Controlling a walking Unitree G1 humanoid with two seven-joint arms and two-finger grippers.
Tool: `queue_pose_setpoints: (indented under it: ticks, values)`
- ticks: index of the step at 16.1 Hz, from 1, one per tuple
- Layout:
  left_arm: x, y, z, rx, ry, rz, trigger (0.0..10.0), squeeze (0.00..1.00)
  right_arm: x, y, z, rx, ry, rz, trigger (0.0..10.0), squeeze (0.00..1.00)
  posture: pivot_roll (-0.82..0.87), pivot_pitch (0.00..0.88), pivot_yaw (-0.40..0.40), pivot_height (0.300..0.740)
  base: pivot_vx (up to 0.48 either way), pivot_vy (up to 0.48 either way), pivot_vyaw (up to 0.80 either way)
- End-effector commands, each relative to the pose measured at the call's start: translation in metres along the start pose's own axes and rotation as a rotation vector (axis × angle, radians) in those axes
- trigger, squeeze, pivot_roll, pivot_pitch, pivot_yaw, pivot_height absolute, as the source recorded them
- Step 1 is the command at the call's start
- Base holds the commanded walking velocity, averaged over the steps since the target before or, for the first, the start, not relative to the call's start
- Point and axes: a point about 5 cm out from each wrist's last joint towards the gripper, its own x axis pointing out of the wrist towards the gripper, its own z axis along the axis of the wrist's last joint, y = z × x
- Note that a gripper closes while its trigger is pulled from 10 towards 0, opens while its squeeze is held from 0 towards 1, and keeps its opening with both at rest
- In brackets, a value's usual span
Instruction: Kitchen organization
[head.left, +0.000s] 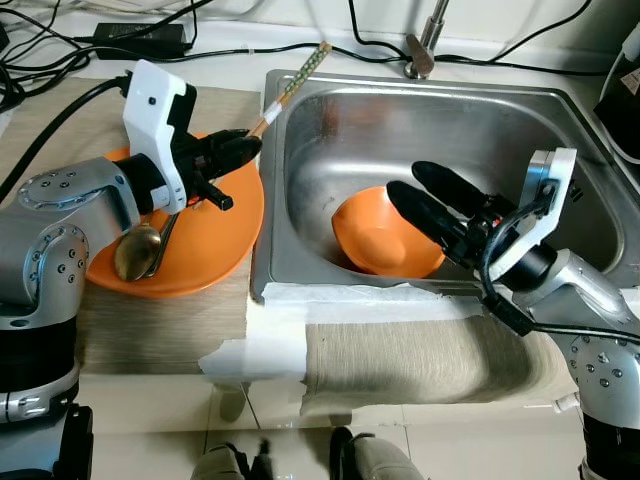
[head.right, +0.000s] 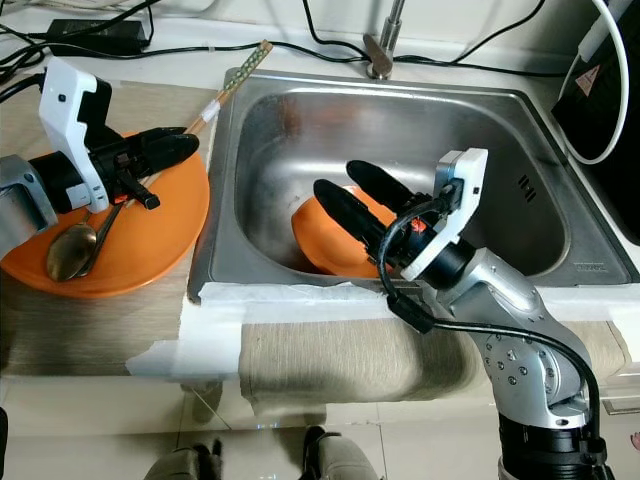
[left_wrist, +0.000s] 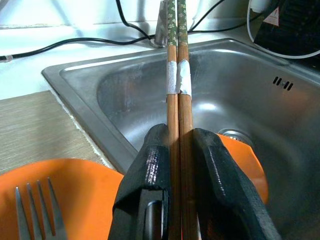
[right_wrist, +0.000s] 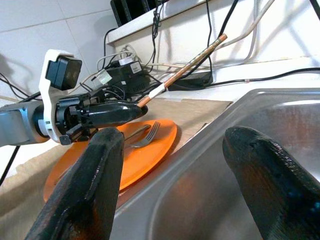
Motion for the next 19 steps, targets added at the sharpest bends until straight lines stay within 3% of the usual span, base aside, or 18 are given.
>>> queue_pose_setpoints:
  ticks: [1, 3, 5, 10, 16, 19]
  values:
    - [0.000, -0.005, 0.006, 0.022, -0.014, -0.023, 0.0, 0.00, -0.003, -0.002, 0.003, 0.003, -0.004, -0.014, 10.0, 1.00, -0.16, 0.184, -0.088, 0.740, 0.000, 0.000, 0.00]
    - [0.000, -0.006, 0.006, 0.020, -0.010, -0.027, 0.0, 0.00, -0.002, -0.002, 0.003, 0.016, -0.014, -0.006, 10.0, 1.00, -0.16, 0.184, -0.088, 0.740, 0.000, 0.000, 0.00]
    - [0.005, -0.014, 0.004, 0.031, -0.014, -0.048, 0.0, 0.00, 0.011, 0.008, 0.013, 0.143, -0.128, 0.086, 10.0, 1.00, -0.16, 0.172, -0.088, 0.740, 0.000, 0.000, 0.00]
    - [0.006, -0.013, 0.001, 0.048, 0.010, -0.026, 0.0, 0.00, 0.011, 0.008, 0.010, 0.122, -0.105, 0.045, 10.0, 1.00, -0.17, 0.168, -0.073, 0.740, 0.000, 0.000, 0.00]
    - [0.008, -0.018, 0.001, 0.066, 0.020, -0.043, 0.0, 0.00, 0.019, 0.017, 0.012, 0.243, -0.149, 0.115, 10.0, 1.00, -0.15, 0.182, -0.071, 0.740, 0.000, 0.000, 0.00]
    - [0.010, -0.028, 0.005, 0.079, -0.032, -0.115, 0.0, 0.00, 0.023, 0.016, 0.013, 0.258, -0.149, 0.109, 10.0, 1.00, -0.17, 0.169, -0.067, 0.740, 0.000, 0.000, 0.00]
